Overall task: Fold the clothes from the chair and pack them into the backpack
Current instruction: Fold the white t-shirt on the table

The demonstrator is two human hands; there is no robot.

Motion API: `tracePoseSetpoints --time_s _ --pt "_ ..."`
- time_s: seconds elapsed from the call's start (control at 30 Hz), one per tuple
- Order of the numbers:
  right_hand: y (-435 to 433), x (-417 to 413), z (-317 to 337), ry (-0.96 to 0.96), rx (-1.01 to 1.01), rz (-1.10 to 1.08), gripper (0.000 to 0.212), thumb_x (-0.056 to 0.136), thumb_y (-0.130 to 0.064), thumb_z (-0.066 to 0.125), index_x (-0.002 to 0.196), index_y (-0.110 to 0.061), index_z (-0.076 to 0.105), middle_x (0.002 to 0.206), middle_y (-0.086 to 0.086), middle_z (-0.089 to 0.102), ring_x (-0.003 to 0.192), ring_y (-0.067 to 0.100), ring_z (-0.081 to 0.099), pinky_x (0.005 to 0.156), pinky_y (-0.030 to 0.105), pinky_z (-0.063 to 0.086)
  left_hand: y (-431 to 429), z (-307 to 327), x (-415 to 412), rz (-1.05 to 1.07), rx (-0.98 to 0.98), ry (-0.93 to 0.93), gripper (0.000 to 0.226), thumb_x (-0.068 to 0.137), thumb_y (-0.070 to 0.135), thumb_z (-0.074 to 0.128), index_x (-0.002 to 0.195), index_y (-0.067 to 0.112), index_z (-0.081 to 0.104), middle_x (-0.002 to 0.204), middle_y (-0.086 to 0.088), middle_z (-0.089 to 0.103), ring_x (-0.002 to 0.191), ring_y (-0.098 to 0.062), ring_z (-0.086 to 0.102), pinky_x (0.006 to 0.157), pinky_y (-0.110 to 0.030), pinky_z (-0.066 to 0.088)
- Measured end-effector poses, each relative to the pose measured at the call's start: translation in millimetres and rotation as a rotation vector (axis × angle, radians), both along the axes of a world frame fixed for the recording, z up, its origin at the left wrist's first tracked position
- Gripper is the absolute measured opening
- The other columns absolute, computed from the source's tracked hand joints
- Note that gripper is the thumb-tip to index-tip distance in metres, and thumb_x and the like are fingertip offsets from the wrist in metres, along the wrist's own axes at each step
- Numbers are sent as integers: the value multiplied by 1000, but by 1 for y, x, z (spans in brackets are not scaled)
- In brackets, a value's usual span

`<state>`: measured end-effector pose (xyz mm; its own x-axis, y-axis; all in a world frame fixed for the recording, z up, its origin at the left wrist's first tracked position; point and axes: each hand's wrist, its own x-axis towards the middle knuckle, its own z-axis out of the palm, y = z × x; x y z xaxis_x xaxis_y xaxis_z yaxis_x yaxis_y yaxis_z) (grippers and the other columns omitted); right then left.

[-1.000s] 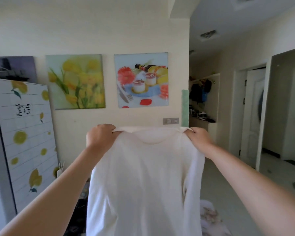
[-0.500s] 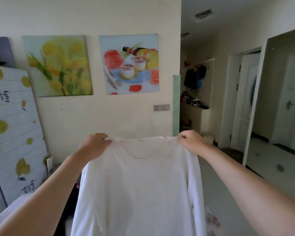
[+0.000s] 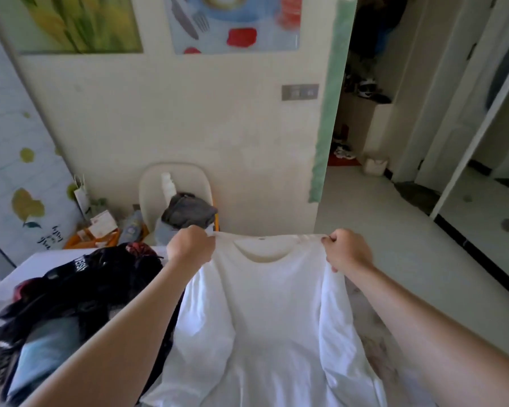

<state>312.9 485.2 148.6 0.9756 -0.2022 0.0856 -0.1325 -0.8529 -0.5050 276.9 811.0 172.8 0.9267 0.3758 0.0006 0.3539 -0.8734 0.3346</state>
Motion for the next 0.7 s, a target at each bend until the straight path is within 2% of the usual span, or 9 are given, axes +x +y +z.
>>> tracePoseSetpoints --time_s 0.1,0.17,0.2,0.27,0.3,0.37,0.43,0.53,0.7 --pt "15 31 -34 12 159 -40 32 91 -33 52 67 -13 57 71 3 72 72 25 70 67 31 51 11 -42 42 12 -247 -16 36 96 32 46 80 11 70 77 -5 74 68 -25 71 69 -42 60" --pt "25 54 -55 -15 201 -63 25 94 -28 57 74 -14 60 91 10 72 91 31 66 68 30 41 17 -70 68 36 -364 -75 29 96 32 48 99 12 69 100 -11 73 88 -30 69 78 -42 58" --pt "30 63 -66 -11 264 -36 14 95 -26 58 90 -16 65 104 10 71 101 31 64 73 30 41 18 -83 78 39 -431 -70 33 97 33 50 119 13 63 118 -12 69 102 -31 66 84 -40 56" --pt "37 76 -91 113 368 103 45 96 -20 59 140 -17 49 139 4 57 126 26 55 90 29 42 19 -111 90 0 -503 -12 72 95 36 57 155 24 19 150 -5 44 131 -28 49 92 -39 51" --pt "38 76 -105 209 355 172 67 95 -17 58 154 -23 27 151 -2 44 134 24 49 94 28 42 19 -126 93 -25 -470 25 88 92 38 60 156 33 -1 157 -2 32 137 -26 43 94 -41 51" --pt "37 70 -130 333 266 270 86 94 -13 54 158 -36 2 162 -10 23 144 20 36 103 31 41 10 -147 88 -98 -382 87 97 90 38 59 151 43 -18 161 1 23 132 -29 47 90 -41 53" --pt "30 58 -158 382 180 327 79 96 -11 50 159 -33 7 164 -11 15 149 18 23 116 32 29 -11 -170 77 -169 -402 141 91 97 26 55 154 37 -16 162 3 18 130 -33 46 88 -32 48" --pt "11 35 -200 444 91 289 58 101 -10 46 155 -23 31 163 -6 18 150 19 22 118 29 22 -43 -207 60 -304 -366 203 75 100 21 51 158 28 4 165 3 8 148 -23 20 116 -33 23" --pt "-36 -7 -241 381 -116 -35 43 98 -19 48 141 -16 47 134 13 51 122 32 51 101 42 45 -97 -262 33 -642 -184 340 66 100 44 45 157 34 13 166 6 3 152 -16 4 122 -37 12"
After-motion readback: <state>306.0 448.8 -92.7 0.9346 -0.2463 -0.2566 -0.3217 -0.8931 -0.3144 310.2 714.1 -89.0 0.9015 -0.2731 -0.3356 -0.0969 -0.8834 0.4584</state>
